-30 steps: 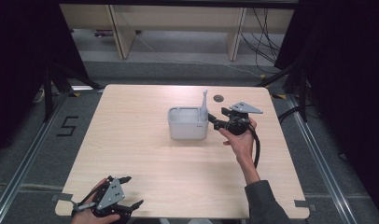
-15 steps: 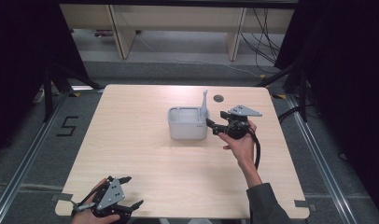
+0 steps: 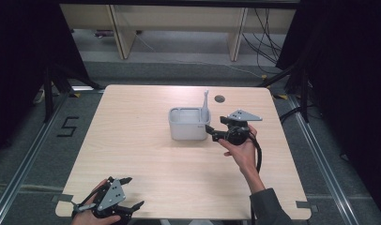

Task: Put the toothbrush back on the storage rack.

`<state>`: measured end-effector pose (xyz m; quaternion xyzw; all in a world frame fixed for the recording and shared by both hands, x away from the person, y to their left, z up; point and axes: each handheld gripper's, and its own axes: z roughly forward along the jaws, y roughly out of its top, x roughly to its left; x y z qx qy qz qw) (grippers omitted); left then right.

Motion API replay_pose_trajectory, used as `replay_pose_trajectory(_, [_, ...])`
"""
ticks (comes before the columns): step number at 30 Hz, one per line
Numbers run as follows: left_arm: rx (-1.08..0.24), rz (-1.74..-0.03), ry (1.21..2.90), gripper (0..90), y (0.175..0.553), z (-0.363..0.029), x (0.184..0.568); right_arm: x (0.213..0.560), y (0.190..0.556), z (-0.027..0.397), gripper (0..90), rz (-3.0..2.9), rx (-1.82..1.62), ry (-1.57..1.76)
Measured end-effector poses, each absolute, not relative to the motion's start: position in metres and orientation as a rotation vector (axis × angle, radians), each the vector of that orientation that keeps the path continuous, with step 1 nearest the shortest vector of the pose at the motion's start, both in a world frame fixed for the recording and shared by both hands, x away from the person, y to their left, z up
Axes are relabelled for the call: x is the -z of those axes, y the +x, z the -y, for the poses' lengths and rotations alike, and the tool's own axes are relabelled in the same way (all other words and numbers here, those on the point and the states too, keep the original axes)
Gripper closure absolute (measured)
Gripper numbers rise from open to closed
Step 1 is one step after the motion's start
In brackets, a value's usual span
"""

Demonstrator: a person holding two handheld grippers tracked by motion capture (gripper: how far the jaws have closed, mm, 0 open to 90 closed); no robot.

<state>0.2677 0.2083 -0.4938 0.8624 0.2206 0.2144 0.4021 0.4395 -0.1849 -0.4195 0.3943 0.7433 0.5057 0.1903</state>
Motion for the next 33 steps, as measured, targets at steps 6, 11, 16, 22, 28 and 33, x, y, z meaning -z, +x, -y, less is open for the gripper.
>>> replay_pose_trajectory(6, [-0.545, -0.557, 2.176, 14.8, 0.268, -0.208, 0.494, 0.423, 0.434, 0.183, 26.0, -2.115, -1.416, 1.100])
replay_pose_trajectory(11, [-0.552, -0.549, 2.194, 14.7, 0.268, -0.209, 0.493, 0.424, 0.429, 0.182, 25.9, -2.113, -1.412, 1.095])
replay_pose_trajectory(16, [-0.555, -0.560, 2.181, 14.7, 0.268, -0.208, 0.494, 0.427, 0.422, 0.182, 25.5, -2.138, -1.408, 1.087])
replay_pose_trajectory(22, [-0.554, -0.560, 2.181, 14.7, 0.268, -0.208, 0.494, 0.428, 0.414, 0.184, 24.8, -2.143, -1.371, 1.052])
replay_pose_trajectory(28, [-0.559, -0.551, 2.201, 14.7, 0.268, -0.209, 0.494, 0.432, 0.408, 0.184, 24.3, -2.159, -1.385, 1.038])
replay_pose_trajectory(33, [-0.536, -0.559, 2.181, 14.7, 0.267, -0.208, 0.494, 0.435, 0.401, 0.184, 24.1, -2.181, -1.365, 1.041])
